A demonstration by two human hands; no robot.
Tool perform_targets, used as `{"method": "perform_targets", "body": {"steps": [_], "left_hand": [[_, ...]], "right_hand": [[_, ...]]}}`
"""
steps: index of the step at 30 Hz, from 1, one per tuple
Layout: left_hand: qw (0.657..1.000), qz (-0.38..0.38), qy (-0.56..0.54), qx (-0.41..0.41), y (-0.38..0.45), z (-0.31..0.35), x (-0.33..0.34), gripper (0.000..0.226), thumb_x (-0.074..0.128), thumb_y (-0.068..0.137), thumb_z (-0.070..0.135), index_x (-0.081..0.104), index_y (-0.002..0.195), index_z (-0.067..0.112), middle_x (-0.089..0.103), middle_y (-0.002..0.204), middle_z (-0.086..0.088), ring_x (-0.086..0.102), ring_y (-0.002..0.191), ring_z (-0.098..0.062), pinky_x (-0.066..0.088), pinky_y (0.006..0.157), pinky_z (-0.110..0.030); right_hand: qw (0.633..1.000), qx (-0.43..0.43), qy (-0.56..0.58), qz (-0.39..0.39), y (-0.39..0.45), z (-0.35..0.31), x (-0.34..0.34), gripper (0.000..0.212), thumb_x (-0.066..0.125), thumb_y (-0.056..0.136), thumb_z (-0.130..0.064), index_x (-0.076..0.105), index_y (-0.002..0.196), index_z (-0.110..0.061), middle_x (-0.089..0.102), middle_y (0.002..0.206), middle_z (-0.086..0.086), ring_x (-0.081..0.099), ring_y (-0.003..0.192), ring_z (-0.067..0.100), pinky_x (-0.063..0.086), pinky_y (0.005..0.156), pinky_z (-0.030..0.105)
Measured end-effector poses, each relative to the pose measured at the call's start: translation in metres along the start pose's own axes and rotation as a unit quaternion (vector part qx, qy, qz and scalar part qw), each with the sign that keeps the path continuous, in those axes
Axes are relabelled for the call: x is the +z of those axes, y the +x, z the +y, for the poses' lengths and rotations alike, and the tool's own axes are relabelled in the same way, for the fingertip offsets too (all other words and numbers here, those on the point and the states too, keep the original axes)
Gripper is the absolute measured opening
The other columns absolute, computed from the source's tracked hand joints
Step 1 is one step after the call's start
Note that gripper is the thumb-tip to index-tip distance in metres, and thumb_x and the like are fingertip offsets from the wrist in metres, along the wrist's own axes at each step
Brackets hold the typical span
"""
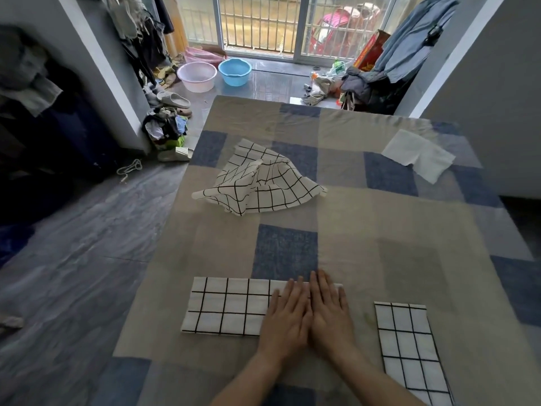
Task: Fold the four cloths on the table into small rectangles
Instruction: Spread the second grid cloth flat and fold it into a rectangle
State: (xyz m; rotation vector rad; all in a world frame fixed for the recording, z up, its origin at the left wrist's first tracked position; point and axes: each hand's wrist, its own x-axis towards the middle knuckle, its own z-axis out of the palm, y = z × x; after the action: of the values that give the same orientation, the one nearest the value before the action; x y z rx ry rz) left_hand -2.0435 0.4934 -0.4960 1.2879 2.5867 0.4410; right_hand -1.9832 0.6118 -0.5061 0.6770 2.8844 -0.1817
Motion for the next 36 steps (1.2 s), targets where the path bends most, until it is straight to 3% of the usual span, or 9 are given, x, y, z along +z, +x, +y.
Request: {"method": "perform_targets", "body": {"steps": [2,8,12,16,20,23,27,32,36], "left_hand": [[1.0,-0.001,0.009,-0.019,-0.005,-0.01,0.003,0.054,0.032,0.097,0.037,0.042,0.146,0.016,0.025,0.157,0.0,0.029,0.144,-0.018,0.019,0.112,-0.043],[0.992,0.006,0.056,-0.116,-0.038,-0.087,-0.023,0.057,0.03,0.099,0.036,0.02,0.154,0.026,0.013,0.162,0.004,0.01,0.149,-0.017,0.007,0.116,-0.044],[0.987,-0.002,0.069,-0.147,-0.061,-0.128,-0.037,0.057,0.027,0.099,0.04,0.017,0.154,0.029,0.011,0.162,0.005,0.011,0.149,-0.017,0.004,0.116,-0.041],[0.987,-0.017,0.06,-0.151,-0.064,-0.132,-0.04,0.059,0.028,0.098,0.042,0.015,0.154,0.03,0.012,0.162,0.004,0.004,0.148,-0.016,0.003,0.115,-0.041],[0.986,-0.022,0.075,-0.148,-0.062,-0.131,-0.041,0.062,0.032,0.097,0.043,0.014,0.154,0.028,0.018,0.16,0.001,0.006,0.147,-0.019,0.002,0.114,-0.042],[0.984,-0.046,0.103,-0.14,-0.059,-0.133,-0.047,0.069,0.026,0.097,0.045,-0.008,0.153,0.029,0.007,0.162,-0.001,0.002,0.147,-0.017,-0.006,0.112,-0.042],[0.982,-0.067,0.082,-0.154,-0.057,-0.136,-0.046,0.068,0.033,0.095,0.046,0.004,0.154,0.03,0.017,0.159,0.003,-0.006,0.148,-0.014,-0.002,0.112,-0.038],[0.983,-0.083,0.07,-0.149,-0.058,-0.141,-0.043,0.064,0.03,0.096,0.046,0.007,0.154,0.033,0.004,0.163,0.005,-0.012,0.147,-0.012,-0.006,0.113,-0.036],[0.986,-0.084,0.045,-0.133,-0.055,-0.138,-0.05,0.062,0.007,0.089,0.056,-0.03,0.138,0.049,-0.026,0.155,0.01,-0.044,0.13,0.002,-0.03,0.105,-0.029]], "right_hand": [[1.0,0.009,0.014,0.014,0.001,0.001,0.001,0.065,0.028,0.093,-0.038,0.024,0.152,-0.01,0.021,0.16,0.007,0.013,0.147,0.018,0.008,0.116,0.043],[0.998,0.013,0.021,0.065,-0.001,0.001,0.001,0.064,0.02,0.096,-0.043,0.015,0.154,-0.016,0.01,0.162,0.002,0.004,0.148,0.012,-0.003,0.118,0.037],[0.998,0.006,0.027,0.064,-0.003,0.0,-0.001,0.064,0.016,0.097,-0.043,0.013,0.153,-0.013,0.01,0.162,0.003,0.002,0.148,0.012,-0.002,0.118,0.036],[0.994,0.046,0.07,0.065,-0.001,-0.027,-0.014,0.069,0.019,0.093,-0.039,0.004,0.153,-0.009,0.002,0.163,0.006,0.004,0.149,0.018,0.003,0.118,0.045],[0.984,-0.114,0.114,0.079,-0.002,-0.112,-0.022,0.065,0.033,0.095,-0.037,0.018,0.154,-0.013,0.013,0.162,0.006,0.009,0.149,0.019,0.011,0.115,0.046],[0.984,-0.133,0.111,0.05,0.005,-0.148,-0.014,0.063,0.036,0.094,-0.034,0.021,0.152,-0.016,0.023,0.16,0.004,0.011,0.148,0.018,0.011,0.114,0.044],[0.992,-0.111,0.062,0.009,0.004,-0.118,0.002,0.062,0.036,0.094,-0.041,0.031,0.15,-0.014,0.032,0.156,0.003,0.016,0.146,0.016,0.012,0.113,0.042],[0.998,-0.035,0.045,0.011,-0.005,-0.041,-0.003,0.061,0.027,0.098,-0.042,0.02,0.153,-0.017,0.019,0.16,0.0,0.008,0.147,0.012,0.003,0.116,0.038],[0.999,0.003,0.041,0.011,-0.022,0.017,-0.011,0.06,0.014,0.1,-0.045,0.008,0.154,-0.022,0.015,0.161,0.0,0.006,0.147,0.012,-0.003,0.116,0.034]]}}
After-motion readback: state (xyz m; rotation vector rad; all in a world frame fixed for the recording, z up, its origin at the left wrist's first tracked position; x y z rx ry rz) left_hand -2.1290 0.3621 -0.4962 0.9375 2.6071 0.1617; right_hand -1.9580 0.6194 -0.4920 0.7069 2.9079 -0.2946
